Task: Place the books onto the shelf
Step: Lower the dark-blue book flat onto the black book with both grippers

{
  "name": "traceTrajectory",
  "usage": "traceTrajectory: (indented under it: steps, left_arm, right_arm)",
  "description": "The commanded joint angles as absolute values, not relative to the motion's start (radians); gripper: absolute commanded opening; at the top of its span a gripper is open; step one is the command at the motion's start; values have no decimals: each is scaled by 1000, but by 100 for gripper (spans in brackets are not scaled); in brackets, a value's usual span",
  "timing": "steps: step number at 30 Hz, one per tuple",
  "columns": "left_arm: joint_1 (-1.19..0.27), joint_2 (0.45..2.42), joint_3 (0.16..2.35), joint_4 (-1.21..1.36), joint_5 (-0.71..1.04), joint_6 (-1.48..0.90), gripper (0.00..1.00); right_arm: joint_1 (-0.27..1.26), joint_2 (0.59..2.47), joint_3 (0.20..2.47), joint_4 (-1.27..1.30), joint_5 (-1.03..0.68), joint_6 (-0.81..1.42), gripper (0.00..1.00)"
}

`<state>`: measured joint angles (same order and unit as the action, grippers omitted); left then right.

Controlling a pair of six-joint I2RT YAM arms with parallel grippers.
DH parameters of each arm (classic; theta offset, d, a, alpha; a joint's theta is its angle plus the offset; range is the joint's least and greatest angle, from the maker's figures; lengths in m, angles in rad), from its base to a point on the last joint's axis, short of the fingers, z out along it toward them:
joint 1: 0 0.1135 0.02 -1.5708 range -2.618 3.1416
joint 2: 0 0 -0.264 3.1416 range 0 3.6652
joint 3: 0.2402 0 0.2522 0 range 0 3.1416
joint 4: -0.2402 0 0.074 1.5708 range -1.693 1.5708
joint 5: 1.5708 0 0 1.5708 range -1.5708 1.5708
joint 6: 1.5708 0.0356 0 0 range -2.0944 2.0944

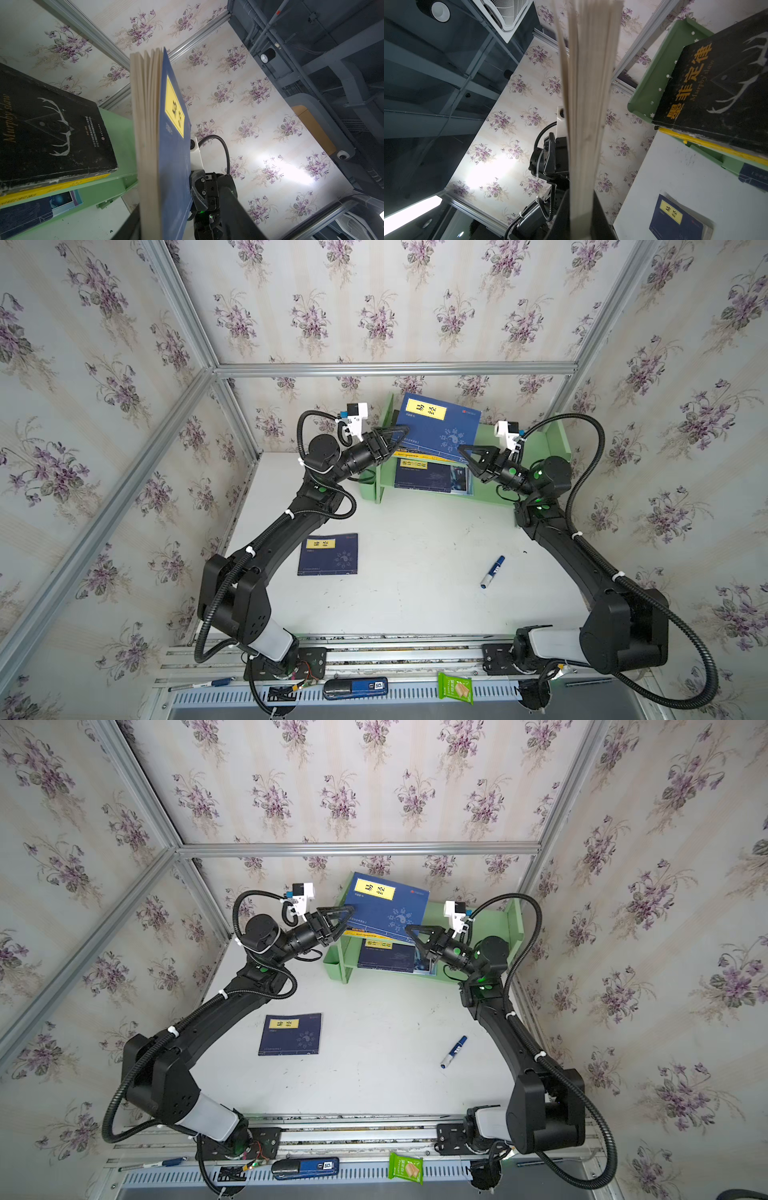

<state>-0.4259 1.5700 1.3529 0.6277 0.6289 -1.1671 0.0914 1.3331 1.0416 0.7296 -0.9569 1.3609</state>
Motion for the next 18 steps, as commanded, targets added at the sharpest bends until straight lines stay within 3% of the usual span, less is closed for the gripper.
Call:
traceTrajectory:
  steps: [1, 2, 18]
  left_arm:
    - [-419, 1551, 1363, 608, 632, -1128, 85]
    - [-416, 1544, 1364, 585, 632, -1111, 99]
    - [-263, 1337, 1156, 276, 592, -932, 99]
  right_arm:
    - [92, 1306, 1103, 541, -944, 1197, 13]
    - [92, 1302, 1118, 502, -941, 1165, 13]
    - [90, 1421, 1376, 136, -910, 893, 9]
